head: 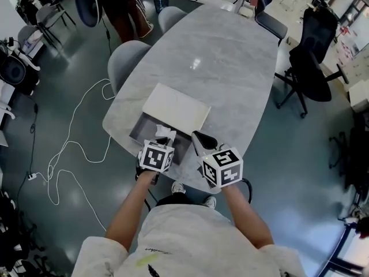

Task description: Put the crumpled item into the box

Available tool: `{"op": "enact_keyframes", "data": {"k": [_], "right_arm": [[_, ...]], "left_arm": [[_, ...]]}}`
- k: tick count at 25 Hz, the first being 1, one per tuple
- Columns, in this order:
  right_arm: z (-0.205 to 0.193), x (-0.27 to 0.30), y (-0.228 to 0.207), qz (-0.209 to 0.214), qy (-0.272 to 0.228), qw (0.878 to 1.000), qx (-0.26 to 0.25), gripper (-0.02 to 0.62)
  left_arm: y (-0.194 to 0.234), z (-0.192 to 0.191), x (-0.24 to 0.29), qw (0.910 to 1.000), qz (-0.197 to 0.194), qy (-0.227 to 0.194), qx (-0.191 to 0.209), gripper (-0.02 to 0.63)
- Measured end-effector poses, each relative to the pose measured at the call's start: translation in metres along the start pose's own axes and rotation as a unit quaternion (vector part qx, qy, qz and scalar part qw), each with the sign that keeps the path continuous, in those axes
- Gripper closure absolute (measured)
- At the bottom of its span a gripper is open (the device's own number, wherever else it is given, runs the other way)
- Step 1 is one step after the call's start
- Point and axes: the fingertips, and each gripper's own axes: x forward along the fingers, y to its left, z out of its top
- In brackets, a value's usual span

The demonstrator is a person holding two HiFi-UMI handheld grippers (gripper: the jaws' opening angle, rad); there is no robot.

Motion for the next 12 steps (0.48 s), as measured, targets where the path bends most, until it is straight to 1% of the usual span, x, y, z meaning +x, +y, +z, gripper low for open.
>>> {"op": "enact_keyframes", "data": {"k": [3,7,12], "right_arm": [[-0.001,-0.001,-0.003,-0.001,-0.001,1.0,0.002,0.591],[0.0,-0.005,-0.005,-0.002,-0.004,1.0,0.002,0.591],[0.002,-0.013,-0.002,0.007,-0.005,1.0,-0.006,0.591]], "left_arm": [[-0.002,-0.001,0.002,1.0,-0.004,0.001,0.0,0.58],[-0.007,0.003,0.001,0.9998,-0.016,-0.01,-0.007,0.58],[-0.011,0.01,-0.013,0.999,-0.007,-0.041,-0.018,0.58]]}}
